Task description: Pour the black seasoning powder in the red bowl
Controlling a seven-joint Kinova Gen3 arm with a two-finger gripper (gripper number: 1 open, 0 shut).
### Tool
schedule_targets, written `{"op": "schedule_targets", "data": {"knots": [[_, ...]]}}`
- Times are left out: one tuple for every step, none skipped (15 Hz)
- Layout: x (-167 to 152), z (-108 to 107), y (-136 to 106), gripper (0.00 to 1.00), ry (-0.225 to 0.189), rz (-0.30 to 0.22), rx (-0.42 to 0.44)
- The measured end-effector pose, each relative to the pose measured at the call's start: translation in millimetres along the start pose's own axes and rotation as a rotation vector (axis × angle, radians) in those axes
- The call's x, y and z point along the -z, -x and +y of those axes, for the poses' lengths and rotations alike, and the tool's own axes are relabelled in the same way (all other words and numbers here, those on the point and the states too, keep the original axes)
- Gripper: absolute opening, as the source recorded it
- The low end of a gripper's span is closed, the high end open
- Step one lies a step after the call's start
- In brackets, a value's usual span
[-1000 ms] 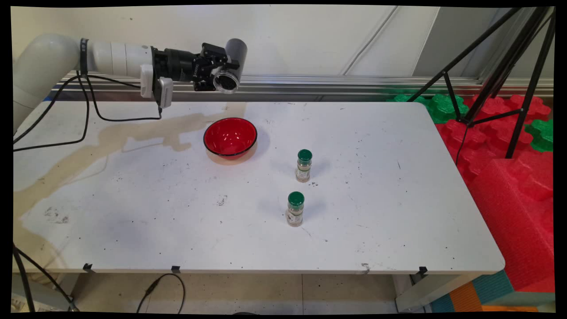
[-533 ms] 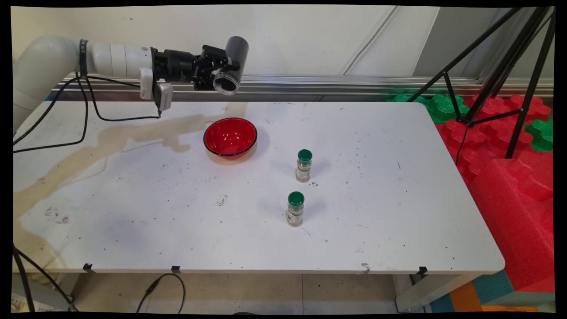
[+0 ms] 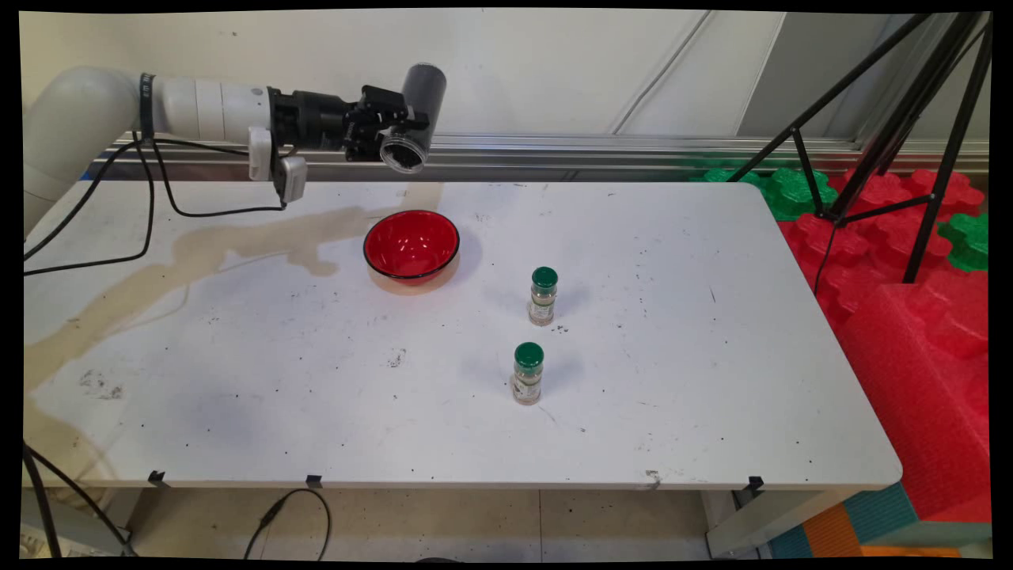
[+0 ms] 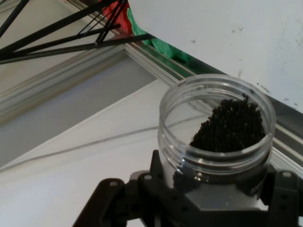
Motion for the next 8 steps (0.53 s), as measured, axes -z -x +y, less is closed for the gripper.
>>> {"op": "schedule_targets", "data": {"knots": [[0.3,-0.2,-0.7,0.0,-0.001,0.001,-0.008],[0.7,-0.4,-1.6,0.0,-0.002,0.001,-0.016],[1.1,-0.6,-2.3,0.0,-0.002,0.002,-0.023],[1.4,-0.7,-3.1,0.0,-0.003,0.003,-0.03],[1.6,-0.9,-3.8,0.0,-0.004,0.004,-0.037],[1.8,-0.9,-4.3,0.0,-0.005,0.004,-0.043],[1.9,-1.0,-4.8,0.0,-0.005,0.005,-0.047],[2.0,-1.1,-5.3,0.0,-0.006,0.006,-0.053]]}}
